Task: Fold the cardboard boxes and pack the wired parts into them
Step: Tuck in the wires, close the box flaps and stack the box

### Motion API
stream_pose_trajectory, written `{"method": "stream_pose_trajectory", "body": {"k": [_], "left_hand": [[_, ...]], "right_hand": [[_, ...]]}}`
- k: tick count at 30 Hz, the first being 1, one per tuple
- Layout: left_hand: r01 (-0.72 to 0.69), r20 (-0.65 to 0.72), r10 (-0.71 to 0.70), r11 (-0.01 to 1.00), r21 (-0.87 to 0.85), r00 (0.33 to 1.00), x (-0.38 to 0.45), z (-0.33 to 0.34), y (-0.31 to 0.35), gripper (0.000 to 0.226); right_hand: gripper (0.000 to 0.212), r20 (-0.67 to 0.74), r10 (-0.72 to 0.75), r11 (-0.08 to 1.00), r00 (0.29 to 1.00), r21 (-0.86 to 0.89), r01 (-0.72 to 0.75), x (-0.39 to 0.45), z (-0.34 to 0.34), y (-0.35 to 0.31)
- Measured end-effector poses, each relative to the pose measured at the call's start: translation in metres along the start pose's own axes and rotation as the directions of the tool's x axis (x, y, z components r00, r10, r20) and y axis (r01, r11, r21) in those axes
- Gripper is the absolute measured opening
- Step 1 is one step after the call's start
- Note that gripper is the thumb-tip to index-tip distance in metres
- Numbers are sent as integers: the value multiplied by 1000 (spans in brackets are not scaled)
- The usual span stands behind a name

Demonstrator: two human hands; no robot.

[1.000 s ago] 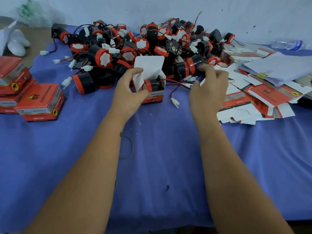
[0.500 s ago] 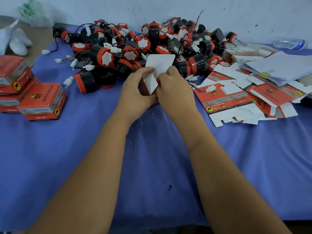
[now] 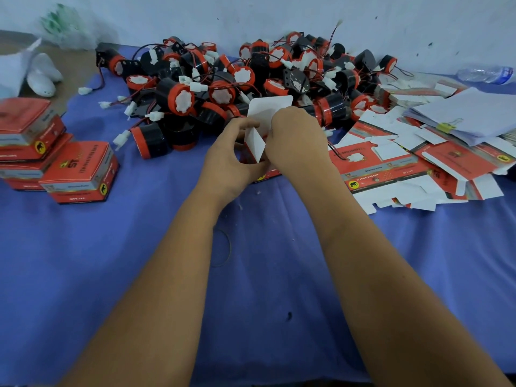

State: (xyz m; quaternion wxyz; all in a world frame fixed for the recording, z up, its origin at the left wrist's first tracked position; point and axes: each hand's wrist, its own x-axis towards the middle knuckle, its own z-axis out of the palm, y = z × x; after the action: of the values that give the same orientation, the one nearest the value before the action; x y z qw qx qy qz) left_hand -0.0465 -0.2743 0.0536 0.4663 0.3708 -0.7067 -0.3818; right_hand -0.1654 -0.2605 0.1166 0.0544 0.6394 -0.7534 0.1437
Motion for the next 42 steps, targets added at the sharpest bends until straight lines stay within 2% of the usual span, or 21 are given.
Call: {"method": "stream_pose_trajectory", "body": {"k": [3, 6, 8, 11, 13, 16, 19, 23, 26, 29, 34, 36, 38, 39, 40, 42], "left_hand": [[-2, 5, 2, 1000, -13, 1000, 0, -1, 0, 58], [-9, 13, 9, 1000, -12, 1000, 1, -2, -1, 61], [-12, 13, 12, 1000, -14, 1000, 1, -2, -3, 62], [-8, 4, 8, 1000, -31, 1000, 1, -2, -4, 64], [4, 6, -4, 1000, -31, 1000, 1, -2, -5, 67], [24, 16, -23, 999, -31, 1000, 2, -4, -5, 71], [35, 33, -34, 999, -38, 999, 3, -6, -7, 71], [48, 45, -46, 997, -53, 998, 4, -6, -8, 69], [46, 40, -45, 998, -46, 998, 4, -5, -10, 68], [45, 34, -44, 998, -35, 998, 4, -3, -10, 69], [51, 30, -50, 998, -24, 998, 2, 0, -9, 67], [60, 30, -59, 998, -34, 998, 2, -1, -9, 65], [73, 21, -72, 996, -44, 997, 3, 0, -11, 63], [83, 9, -83, 995, -49, 997, 3, 0, -12, 62], [94, -6, -95, 994, -54, 995, 3, 0, -13, 62], [115, -36, -118, 991, -64, 992, 5, 1, -13, 64]], "right_hand": [[22, 22, 12, 1000, 1000, 4, -12, 2, -3, -1], [29, 61, 11, 1000, 998, 16, -12, 4, -6, -3], [25, 74, 13, 999, 997, 38, -16, 4, -5, -4], [4, 90, 51, 995, 995, 80, -59, 5, -3, -1], [4, 97, 55, 994, 994, 93, -64, 7, -2, 4], [29, 101, 13, 988, 995, 152, -29, 3, -1, 9], [30, 110, -33, 998, 993, 63, 27, 1, 5, 13], [26, 9, -188, 974, 982, -125, 188, -6, 14, 15], [26, 36, -248, 952, 968, -174, 250, -17, 18, 14], [29, -11, -256, 953, 967, -173, 250, -23, 18, 15], [30, -231, -285, 958, 930, -84, 272, -36, 26, 22], [30, -345, -238, 967, 908, 2, 254, -40, 27, 22], [22, -490, -109, 975, 865, 118, 190, -42, 22, 24], [18, -507, -31, 975, 861, 174, 138, -41, 19, 26], [13, -473, 48, 971, 879, 230, 71, -40, 16, 29], [14, -267, 174, 944, 948, 319, -84, -37, 11, 39]]}}
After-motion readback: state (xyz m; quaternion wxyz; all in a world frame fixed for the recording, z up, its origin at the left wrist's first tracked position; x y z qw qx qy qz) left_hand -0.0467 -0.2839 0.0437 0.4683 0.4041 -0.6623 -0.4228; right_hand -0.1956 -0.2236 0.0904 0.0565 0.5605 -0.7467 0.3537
